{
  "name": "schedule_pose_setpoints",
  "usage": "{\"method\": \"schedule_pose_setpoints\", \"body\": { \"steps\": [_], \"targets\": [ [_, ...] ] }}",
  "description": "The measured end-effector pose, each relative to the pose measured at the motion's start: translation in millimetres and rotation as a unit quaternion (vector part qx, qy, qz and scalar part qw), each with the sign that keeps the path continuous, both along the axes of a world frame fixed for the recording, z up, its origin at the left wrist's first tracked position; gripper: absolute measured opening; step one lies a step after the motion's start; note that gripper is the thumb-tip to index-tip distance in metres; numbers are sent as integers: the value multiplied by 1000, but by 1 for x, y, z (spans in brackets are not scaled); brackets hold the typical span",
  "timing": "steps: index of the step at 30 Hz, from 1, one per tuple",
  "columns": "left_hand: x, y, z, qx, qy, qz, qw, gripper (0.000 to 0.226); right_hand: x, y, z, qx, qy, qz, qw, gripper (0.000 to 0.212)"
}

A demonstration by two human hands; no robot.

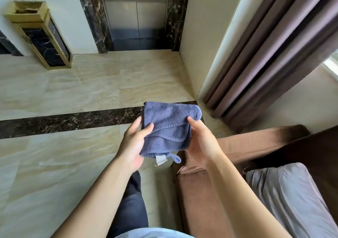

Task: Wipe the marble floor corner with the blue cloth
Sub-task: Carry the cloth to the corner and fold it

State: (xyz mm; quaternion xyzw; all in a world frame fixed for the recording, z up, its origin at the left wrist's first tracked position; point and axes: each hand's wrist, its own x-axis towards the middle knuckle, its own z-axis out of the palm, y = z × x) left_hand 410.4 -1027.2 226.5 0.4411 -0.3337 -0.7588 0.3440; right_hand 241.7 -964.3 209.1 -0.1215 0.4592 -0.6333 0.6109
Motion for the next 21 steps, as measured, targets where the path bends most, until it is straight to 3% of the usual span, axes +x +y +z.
{"method": "schedule_pose_setpoints", "body": {
  "steps": [5, 10, 15, 21],
  "targets": [
    [-49, -164, -16, -11, -25, -43, 999, 31, -41, -148, -13, 29, 51, -52, 997, 33],
    [-123, -316, -1, 32, -32, -102, 994, 29, -98, -278, 3, 58, 43, -101, 992, 31],
    [-192, -401, 2, 39, -23, -177, 983, 31, -160, -352, 21, 82, 50, -183, 978, 26],
    [-299, -514, -35, 34, -38, -211, 976, 35, -265, -457, -15, 117, 61, -233, 963, 25]
  ]
}}
